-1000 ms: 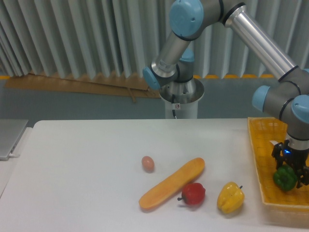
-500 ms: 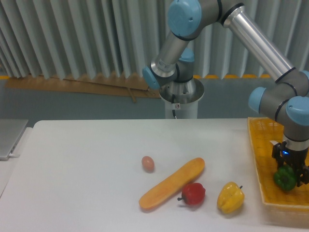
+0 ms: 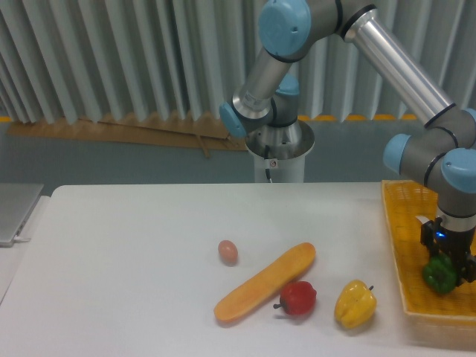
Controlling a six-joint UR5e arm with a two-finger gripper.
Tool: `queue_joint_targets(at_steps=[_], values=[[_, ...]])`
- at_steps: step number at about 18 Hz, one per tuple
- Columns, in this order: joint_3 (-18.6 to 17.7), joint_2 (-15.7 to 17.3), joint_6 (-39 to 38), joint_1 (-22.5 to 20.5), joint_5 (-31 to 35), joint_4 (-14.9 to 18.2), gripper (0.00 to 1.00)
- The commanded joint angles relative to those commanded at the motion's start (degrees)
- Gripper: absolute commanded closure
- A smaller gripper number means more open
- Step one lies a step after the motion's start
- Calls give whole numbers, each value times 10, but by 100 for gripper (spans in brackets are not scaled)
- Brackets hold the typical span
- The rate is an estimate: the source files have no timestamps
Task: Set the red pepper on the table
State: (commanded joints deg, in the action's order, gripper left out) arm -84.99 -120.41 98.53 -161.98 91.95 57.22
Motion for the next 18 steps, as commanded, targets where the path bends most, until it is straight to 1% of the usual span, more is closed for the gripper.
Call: queue_joint_targets(at_steps=[2, 6, 16, 17, 18], values=[[-1, 2, -2, -1, -21, 1, 43], [-8, 3, 3, -2, -22, 3, 43], [-11, 6, 2, -1, -22, 4, 43], [-12, 7, 2, -1, -22, 4, 42], [-12, 7, 2, -1, -22, 4, 28]])
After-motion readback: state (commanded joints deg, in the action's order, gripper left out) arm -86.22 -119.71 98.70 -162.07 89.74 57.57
